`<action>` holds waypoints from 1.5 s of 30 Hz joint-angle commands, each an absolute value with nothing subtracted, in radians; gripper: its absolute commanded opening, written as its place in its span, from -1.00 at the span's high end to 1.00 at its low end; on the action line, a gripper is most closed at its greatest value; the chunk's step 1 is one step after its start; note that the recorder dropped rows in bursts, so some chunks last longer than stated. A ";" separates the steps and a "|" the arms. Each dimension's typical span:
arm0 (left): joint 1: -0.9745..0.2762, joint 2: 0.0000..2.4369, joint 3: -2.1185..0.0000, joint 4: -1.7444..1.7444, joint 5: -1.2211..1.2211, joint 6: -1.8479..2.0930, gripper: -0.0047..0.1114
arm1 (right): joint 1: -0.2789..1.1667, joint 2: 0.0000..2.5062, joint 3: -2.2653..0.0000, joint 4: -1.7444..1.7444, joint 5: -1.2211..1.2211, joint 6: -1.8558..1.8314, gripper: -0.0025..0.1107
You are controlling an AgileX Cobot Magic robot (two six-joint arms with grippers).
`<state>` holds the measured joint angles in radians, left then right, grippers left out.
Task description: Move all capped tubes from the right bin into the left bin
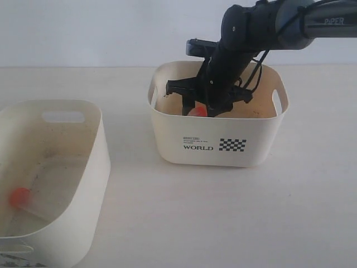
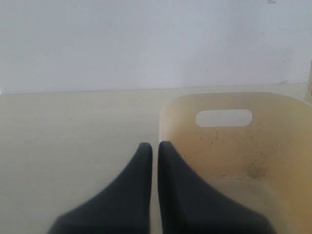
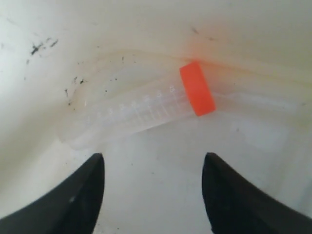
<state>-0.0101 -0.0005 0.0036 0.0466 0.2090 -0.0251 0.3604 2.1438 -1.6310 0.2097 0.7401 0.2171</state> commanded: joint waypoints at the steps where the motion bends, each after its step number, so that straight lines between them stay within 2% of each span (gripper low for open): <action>1: -0.010 0.000 0.000 0.049 0.209 -0.035 0.84 | 0.360 2.150 -1.629 0.211 0.725 0.214 -0.11; 25: -0.010 0.000 0.000 0.049 0.209 -0.035 0.84 | 0.372 2.326 -1.757 0.254 0.853 0.216 -0.09; 27: -0.010 0.000 0.000 0.049 0.209 -0.035 0.84 | 0.374 2.326 -1.757 0.254 0.853 0.214 0.05; 33: -0.010 0.000 0.000 0.049 0.209 -0.035 0.84 | 0.378 2.326 -1.757 0.248 0.860 0.200 0.92; 39: -0.010 0.000 0.000 0.049 0.209 -0.035 0.84 | 0.378 2.309 -1.760 0.243 0.916 0.175 0.96; 45: -0.010 0.000 0.000 0.049 0.209 -0.035 0.84 | 0.378 2.189 -1.760 0.198 0.954 0.135 0.96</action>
<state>-0.0101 -0.0005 0.0036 0.0466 0.2090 -0.0251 0.3786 2.2723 -1.7586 0.2299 0.9415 0.1579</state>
